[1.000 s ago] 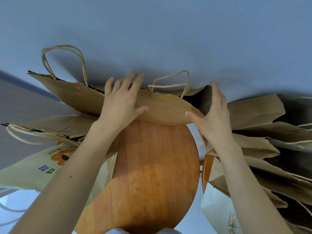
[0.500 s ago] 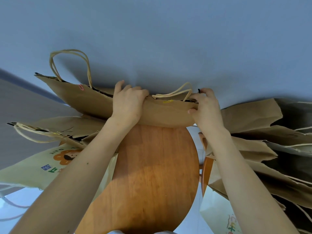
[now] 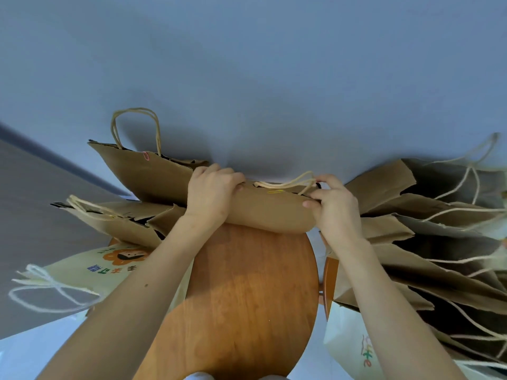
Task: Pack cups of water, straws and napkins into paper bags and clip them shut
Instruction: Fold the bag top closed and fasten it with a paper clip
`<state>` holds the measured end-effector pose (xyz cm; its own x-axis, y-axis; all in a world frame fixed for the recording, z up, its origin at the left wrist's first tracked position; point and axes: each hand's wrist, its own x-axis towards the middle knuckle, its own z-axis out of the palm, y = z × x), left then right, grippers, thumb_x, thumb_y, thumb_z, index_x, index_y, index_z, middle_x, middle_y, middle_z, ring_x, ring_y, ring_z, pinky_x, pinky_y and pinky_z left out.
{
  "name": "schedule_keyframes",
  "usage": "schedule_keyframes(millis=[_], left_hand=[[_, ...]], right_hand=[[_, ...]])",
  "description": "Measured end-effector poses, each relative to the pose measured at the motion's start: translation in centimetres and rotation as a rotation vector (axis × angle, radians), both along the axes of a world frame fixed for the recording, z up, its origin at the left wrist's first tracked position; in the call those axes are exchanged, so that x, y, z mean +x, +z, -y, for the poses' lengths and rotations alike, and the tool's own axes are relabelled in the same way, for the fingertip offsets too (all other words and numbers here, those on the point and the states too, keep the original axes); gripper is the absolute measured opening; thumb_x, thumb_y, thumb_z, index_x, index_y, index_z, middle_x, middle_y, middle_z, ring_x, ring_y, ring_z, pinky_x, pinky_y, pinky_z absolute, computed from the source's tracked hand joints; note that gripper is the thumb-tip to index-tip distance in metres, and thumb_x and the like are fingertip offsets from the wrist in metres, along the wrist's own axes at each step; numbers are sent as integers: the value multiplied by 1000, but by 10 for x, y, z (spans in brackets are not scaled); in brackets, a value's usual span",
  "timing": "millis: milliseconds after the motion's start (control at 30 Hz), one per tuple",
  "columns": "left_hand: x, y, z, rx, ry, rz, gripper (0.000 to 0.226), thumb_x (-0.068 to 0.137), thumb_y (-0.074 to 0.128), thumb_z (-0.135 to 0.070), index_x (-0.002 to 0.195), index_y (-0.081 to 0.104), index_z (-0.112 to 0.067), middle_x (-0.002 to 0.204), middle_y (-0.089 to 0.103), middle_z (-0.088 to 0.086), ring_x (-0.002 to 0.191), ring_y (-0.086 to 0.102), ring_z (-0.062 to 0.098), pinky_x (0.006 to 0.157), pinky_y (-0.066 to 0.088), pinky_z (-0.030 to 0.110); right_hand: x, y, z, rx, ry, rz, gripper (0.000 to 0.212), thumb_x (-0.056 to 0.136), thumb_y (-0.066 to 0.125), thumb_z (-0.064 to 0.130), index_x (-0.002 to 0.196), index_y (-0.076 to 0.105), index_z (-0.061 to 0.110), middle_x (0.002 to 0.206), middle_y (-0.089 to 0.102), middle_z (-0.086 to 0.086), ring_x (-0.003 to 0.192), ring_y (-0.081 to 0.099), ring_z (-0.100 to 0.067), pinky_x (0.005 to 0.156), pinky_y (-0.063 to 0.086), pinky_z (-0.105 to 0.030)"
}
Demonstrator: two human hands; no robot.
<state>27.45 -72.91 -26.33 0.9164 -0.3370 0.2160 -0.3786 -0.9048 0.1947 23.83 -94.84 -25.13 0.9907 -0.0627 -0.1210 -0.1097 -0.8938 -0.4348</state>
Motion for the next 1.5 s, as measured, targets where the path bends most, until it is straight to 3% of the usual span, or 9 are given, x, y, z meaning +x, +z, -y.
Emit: schedule_keyframes(millis=[200,367,533,600,667,767,967,1100,1500], left_hand=[[-60,18,-5,-56,-13,44,18,74,55,-15,70,73,-18,58,64,0,54,55,26,53,44,30],[-122,21,-12,-69,29,28,14,69,71,-5,73,73,-18,59,64,0,54,56,25,50,45,31],[-188,23,-21,-78,59,61,11,71,65,-10,71,73,-17,57,63,-2,53,56,23,49,37,25],[-210,24,-24,-97,65,45,12,71,62,-12,69,73,-17,57,63,-3,53,56,22,45,35,23],[-230,22,-28,-114,52,26,11,70,65,-9,69,73,-17,57,62,-3,53,57,22,42,37,23],[-259,18,-38,-146,20,-1,16,66,77,-1,70,73,-16,59,63,-2,53,58,22,40,43,26],[-323,12,-72,-207,-75,18,8,66,70,-9,70,72,-16,54,58,-2,49,55,23,42,43,26],[-363,10,-102,-203,-46,2,9,67,63,-14,69,71,-18,57,60,-2,51,56,24,47,34,22],[-407,26,-179,-134,220,81,16,76,58,-16,74,73,-22,66,66,-6,60,61,20,43,44,24]], right_hand=[[-56,17,5,-11,74,-3,18,89,59,17,99,73,10,129,55,9,110,55,-12,75,25,-9],[-108,17,3,18,110,51,18,88,61,18,98,73,10,123,59,7,97,56,-11,74,27,-8],[-157,-3,3,10,140,106,19,82,68,27,97,74,16,110,62,6,86,34,6,67,28,0],[-179,-7,1,14,132,95,20,80,70,27,96,74,14,109,62,5,94,43,3,72,26,1],[-205,-5,-6,13,176,123,14,75,76,18,83,75,7,99,68,0,106,54,-11,84,33,-11],[-249,3,-18,-10,240,243,12,56,84,4,62,73,4,73,71,-3,92,65,-27,80,45,-29],[-331,10,-49,-39,183,298,13,56,83,-2,62,72,0,73,68,-8,69,65,-25,65,40,-15],[-362,11,-77,-40,210,318,12,58,82,0,62,71,-1,72,67,-7,68,63,-25,61,42,-18],[-351,6,-150,91,511,390,15,59,85,8,59,71,6,65,64,0,64,60,-21,49,48,-23]])
